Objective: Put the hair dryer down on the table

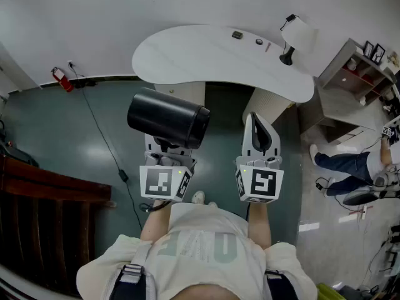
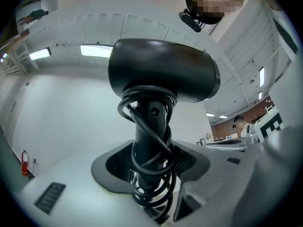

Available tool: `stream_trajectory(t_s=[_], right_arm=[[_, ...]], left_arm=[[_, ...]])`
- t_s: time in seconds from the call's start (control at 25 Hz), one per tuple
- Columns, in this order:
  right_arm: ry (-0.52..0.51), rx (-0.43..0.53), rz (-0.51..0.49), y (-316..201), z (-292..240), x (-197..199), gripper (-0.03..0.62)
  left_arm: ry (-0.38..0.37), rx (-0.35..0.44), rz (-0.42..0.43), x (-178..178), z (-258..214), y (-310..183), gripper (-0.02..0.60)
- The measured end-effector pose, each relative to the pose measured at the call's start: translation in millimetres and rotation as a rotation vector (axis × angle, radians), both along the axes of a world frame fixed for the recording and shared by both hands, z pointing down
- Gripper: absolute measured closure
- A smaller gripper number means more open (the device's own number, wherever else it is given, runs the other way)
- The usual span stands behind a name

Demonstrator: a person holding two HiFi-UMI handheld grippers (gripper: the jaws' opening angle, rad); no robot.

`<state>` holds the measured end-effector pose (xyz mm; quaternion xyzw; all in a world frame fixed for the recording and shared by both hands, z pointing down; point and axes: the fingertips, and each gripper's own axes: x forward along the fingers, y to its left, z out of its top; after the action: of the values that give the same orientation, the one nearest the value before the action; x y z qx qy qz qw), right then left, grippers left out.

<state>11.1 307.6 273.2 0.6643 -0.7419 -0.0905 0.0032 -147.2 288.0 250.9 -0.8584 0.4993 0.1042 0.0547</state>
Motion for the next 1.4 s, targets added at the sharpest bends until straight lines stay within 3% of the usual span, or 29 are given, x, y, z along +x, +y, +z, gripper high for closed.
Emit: stream_trajectory(t_s=[0.8, 1.08, 1.4], right_arm=[[0.018, 0.004, -0.084, -27.8, 4.5, -37.7, 0.591], [0.05, -0.006, -0.001, -38.2, 10.2, -27.8, 0.591], [0.056, -0.007, 0.025, -59.6, 19.2, -22.0, 0.591]], left_arm=[[-0.021, -0.024, 0.016, -13.6, 11.4, -35.8, 0.344], [-0.004, -0.004, 0.044, -26.3, 1.6, -65.9, 0.344], [0.019, 0.0, 0.052, -29.0, 8.3, -88.2, 0.344]])
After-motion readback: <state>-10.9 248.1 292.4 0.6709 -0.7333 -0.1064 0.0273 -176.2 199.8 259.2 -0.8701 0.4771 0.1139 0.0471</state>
